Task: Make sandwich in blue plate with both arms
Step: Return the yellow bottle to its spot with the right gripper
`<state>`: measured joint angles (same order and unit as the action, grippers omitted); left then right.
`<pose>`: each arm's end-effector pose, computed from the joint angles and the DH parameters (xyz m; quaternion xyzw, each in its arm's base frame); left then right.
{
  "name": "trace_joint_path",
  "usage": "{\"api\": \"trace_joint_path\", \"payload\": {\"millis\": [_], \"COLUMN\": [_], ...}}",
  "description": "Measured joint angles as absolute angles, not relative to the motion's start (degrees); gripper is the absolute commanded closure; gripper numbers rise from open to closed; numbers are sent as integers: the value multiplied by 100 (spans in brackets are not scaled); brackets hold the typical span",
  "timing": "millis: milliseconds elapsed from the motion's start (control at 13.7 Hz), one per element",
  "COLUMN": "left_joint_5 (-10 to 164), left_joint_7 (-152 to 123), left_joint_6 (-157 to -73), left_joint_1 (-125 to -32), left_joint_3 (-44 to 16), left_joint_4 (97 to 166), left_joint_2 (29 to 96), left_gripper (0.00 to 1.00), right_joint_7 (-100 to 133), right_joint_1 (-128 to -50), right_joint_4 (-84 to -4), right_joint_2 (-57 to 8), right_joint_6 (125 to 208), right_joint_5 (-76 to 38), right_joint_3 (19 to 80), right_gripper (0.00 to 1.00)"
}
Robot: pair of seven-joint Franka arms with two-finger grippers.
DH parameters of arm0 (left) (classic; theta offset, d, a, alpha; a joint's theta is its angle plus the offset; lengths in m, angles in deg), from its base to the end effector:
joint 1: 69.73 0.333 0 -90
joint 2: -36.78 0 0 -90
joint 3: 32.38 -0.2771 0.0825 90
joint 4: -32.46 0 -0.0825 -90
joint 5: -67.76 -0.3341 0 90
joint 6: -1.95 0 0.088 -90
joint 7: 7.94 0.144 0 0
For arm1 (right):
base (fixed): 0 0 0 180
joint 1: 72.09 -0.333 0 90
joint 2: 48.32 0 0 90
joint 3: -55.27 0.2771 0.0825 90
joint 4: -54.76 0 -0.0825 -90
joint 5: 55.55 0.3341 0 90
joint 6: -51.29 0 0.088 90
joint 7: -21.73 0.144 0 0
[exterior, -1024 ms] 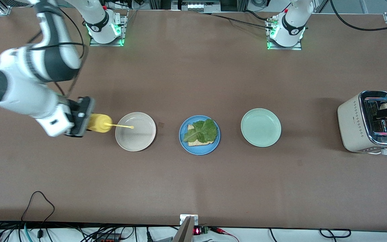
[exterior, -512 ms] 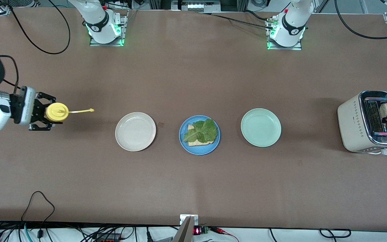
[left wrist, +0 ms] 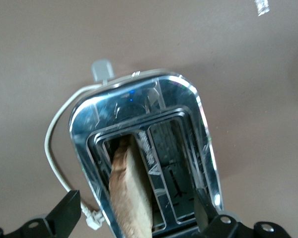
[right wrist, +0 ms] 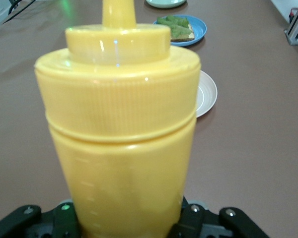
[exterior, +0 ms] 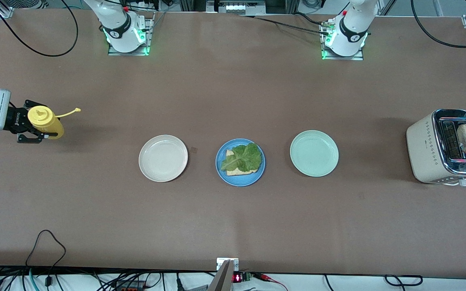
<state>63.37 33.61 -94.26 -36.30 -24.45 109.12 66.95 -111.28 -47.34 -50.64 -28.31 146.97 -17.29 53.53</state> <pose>0.5440 0.2854 0.3577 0.9860 -0.1405 -0.0763 0.0480 0.4975 -0.1542 0.2929 -0.6397 -0.6641 -0.2540 0.2918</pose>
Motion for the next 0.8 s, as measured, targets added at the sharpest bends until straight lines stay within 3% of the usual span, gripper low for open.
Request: {"api": "trace_joint_path", "payload": {"millis": [585,805], "left_joint_5": [6337,6337], "left_joint_7": [3373,3364], "left_joint_6": [-9403,-9402], "left_joint_1": [-3480,-3478], "left_joint_3": [-2443,-2443], "left_joint_4": [11038,11067], "left_joint_2": [6988,7028], "left_gripper": [30,61], "right_joint_7": [-12559,-12631], "right_joint_1": [-4322,-4146], "right_joint_4": [-5079,-4978], "right_joint_2": [-1619,-1363], "right_joint_6": [14667,14688], "right_joint_5": [-897,-780], "right_joint_3": [5388,5392], "right_gripper": [100,100]}}
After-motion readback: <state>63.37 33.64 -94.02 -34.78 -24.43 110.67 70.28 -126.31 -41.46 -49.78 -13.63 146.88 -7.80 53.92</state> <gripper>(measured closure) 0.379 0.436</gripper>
